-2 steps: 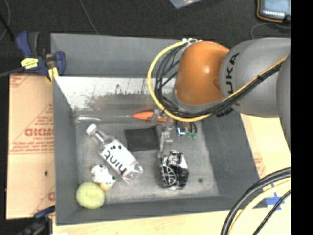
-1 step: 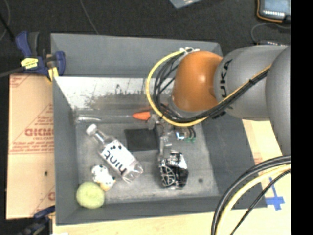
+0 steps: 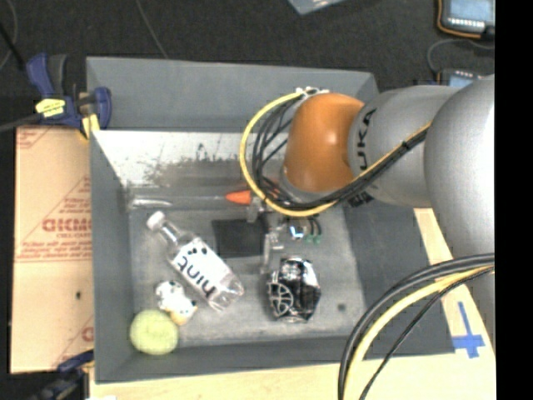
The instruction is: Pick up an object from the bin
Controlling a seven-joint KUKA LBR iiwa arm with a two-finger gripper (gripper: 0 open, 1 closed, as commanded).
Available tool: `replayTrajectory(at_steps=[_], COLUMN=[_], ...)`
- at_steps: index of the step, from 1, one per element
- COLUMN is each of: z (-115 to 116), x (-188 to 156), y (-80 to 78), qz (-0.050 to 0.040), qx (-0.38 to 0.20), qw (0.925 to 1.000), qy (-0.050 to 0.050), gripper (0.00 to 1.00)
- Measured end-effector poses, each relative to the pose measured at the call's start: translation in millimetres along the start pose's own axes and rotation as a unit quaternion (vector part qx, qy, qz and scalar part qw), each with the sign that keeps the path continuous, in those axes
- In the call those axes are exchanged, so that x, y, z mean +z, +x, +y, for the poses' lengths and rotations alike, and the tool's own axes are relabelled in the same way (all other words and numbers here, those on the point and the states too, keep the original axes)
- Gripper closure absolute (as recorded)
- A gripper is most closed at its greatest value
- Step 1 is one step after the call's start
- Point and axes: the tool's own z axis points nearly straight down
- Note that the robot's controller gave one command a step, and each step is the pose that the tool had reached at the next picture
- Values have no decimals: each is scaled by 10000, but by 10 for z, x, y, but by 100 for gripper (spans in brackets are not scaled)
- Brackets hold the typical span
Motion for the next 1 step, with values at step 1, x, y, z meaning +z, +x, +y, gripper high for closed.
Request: replayTrajectory(at_steps=[1], z=[80], x=[116], y=[-60], qz=[-69], qx=[-128], qw=[9999], qy=[4], gripper=[100])
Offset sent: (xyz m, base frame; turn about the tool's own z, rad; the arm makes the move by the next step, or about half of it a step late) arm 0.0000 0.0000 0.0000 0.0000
